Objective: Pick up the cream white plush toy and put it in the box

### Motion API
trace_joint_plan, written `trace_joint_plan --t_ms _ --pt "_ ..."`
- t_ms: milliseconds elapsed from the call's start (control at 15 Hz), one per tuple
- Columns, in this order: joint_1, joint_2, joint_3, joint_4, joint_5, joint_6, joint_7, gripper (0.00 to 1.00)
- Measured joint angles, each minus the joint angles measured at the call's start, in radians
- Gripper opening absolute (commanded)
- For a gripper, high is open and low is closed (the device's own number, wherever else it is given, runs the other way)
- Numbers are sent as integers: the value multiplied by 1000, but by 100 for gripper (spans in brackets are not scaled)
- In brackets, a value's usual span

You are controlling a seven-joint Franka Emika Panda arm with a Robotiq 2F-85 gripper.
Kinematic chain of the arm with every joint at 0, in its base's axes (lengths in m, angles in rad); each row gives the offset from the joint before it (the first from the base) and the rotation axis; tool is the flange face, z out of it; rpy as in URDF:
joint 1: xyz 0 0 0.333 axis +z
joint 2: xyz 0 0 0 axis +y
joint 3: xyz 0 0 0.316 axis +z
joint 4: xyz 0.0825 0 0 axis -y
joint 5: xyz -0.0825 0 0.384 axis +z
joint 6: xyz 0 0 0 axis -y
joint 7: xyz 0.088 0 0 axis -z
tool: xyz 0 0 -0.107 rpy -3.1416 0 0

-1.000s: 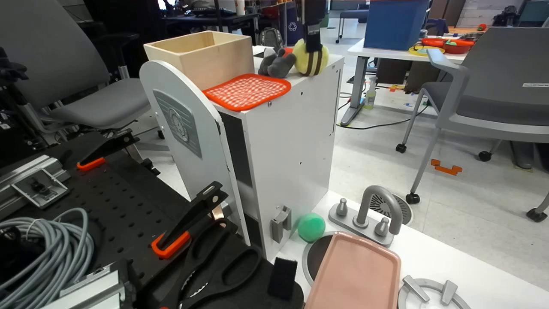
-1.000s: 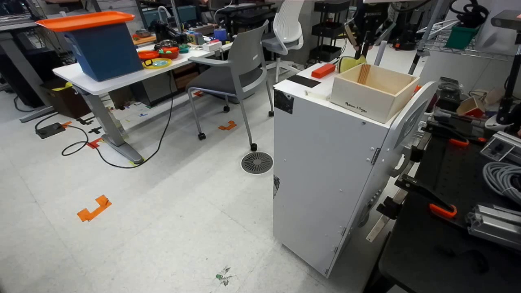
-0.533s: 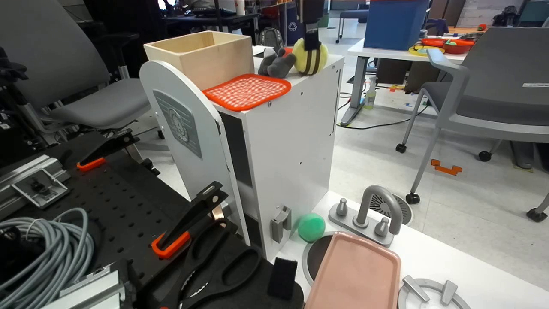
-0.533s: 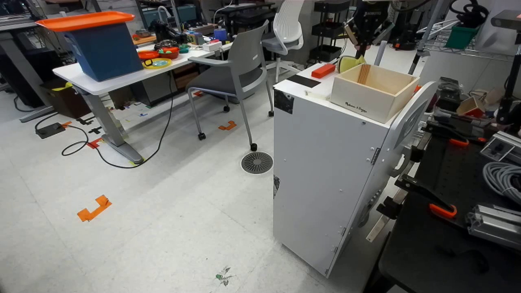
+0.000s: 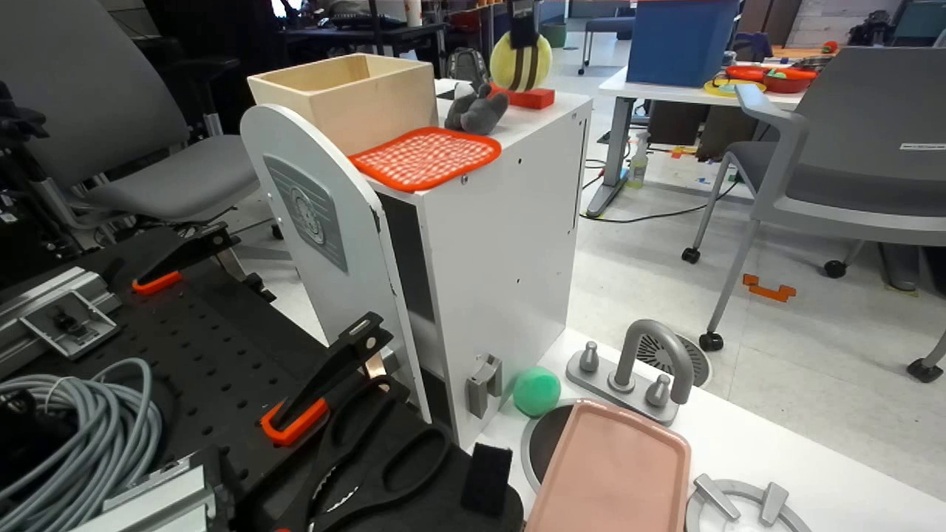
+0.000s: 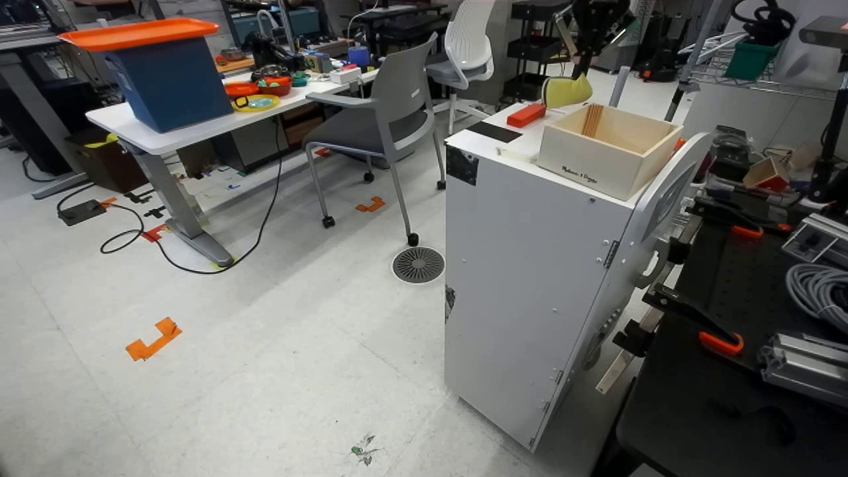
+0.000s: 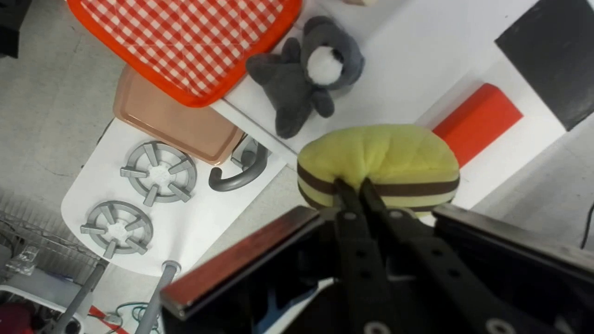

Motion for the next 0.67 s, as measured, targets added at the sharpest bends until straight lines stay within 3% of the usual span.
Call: trace_joint_plan --t_ms 667 --pt "28 -277 69 -171 -12 0 -4 1"
